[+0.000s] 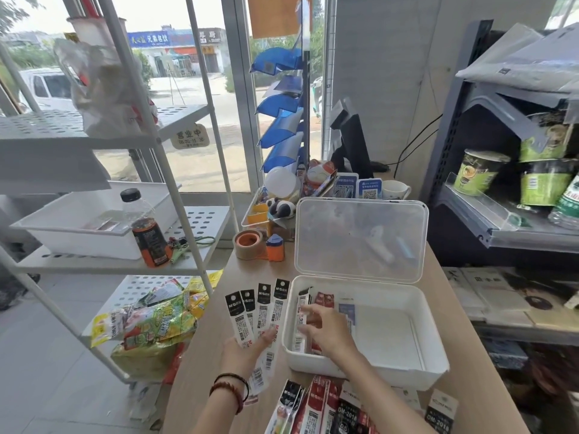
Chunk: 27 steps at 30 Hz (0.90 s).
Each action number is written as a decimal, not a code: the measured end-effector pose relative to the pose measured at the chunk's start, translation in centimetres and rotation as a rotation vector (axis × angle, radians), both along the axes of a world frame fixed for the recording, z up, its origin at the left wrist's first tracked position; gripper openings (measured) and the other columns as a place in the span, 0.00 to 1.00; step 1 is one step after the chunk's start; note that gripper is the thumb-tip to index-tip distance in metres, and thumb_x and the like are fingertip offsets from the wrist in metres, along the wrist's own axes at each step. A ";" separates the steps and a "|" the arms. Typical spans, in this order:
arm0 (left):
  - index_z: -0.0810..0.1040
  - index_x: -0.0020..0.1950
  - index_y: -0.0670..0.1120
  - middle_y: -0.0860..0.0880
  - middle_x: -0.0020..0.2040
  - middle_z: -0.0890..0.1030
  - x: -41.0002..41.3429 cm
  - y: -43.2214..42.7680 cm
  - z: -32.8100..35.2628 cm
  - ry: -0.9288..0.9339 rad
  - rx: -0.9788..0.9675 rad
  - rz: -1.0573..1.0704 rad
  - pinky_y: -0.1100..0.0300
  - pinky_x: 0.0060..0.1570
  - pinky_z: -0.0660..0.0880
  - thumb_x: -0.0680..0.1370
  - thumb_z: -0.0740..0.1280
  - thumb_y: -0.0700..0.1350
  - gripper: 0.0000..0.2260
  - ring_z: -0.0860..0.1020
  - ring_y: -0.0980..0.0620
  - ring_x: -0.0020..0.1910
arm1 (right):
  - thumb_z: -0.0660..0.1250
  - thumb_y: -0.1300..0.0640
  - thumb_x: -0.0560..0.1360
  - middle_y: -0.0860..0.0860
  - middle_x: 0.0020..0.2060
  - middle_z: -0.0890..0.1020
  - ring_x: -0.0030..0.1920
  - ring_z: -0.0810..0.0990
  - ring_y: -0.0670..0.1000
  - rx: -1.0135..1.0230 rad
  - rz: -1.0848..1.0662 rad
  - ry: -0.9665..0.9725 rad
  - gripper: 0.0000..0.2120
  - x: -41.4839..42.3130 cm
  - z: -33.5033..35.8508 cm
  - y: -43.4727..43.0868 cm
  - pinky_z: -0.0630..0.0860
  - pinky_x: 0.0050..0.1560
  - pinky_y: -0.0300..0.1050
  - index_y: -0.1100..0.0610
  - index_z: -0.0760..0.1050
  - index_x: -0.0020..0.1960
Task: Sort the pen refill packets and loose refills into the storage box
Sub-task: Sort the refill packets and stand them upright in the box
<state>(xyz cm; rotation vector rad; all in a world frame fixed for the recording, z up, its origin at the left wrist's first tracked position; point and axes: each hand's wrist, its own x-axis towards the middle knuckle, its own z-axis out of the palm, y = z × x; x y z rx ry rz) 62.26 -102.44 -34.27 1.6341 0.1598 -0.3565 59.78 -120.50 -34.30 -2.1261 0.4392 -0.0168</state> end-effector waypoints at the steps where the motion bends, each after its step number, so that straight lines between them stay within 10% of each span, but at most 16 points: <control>1: 0.83 0.46 0.44 0.46 0.40 0.86 0.0 0.0 0.0 -0.001 -0.003 0.003 0.50 0.45 0.80 0.67 0.77 0.44 0.10 0.84 0.46 0.42 | 0.72 0.60 0.74 0.47 0.56 0.82 0.52 0.79 0.43 -0.030 0.025 0.014 0.23 0.0 0.0 0.2 0.76 0.54 0.32 0.52 0.74 0.67; 13: 0.83 0.47 0.46 0.48 0.42 0.86 0.5 1.0 0.2 -0.001 0.040 0.030 0.46 0.50 0.79 0.66 0.78 0.47 0.13 0.84 0.47 0.43 | 0.73 0.56 0.73 0.48 0.71 0.68 0.70 0.68 0.51 -0.197 0.109 0.139 0.26 0.9 -0.5 0.2 0.64 0.70 0.49 0.47 0.71 0.69; 27: 0.83 0.48 0.46 0.47 0.43 0.85 0.2 0.3 1.1 0.007 0.030 0.036 0.47 0.51 0.79 0.67 0.77 0.45 0.11 0.83 0.47 0.44 | 0.70 0.45 0.74 0.47 0.65 0.74 0.66 0.72 0.48 -0.152 0.037 0.018 0.17 0.2 -0.3 0.2 0.69 0.67 0.48 0.44 0.77 0.62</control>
